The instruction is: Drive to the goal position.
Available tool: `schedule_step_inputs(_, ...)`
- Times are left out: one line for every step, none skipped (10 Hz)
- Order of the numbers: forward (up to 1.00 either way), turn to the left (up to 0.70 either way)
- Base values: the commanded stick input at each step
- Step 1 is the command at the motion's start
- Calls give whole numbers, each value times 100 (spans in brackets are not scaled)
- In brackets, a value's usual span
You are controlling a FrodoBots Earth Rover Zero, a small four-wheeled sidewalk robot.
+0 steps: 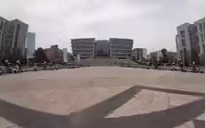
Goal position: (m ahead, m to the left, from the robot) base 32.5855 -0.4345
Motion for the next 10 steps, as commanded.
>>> schedule_step_inputs(70,1)
schedule_step_inputs(70,1)
schedule_step_inputs(70,1)
schedule_step_inputs(70,1)
schedule_step_inputs(70,1)
schedule_step_inputs(70,1)
schedule_step_inputs(70,1)
schedule_step_inputs(70,1)
schedule_step_inputs(70,1)
schedule_step_inputs(70,1)
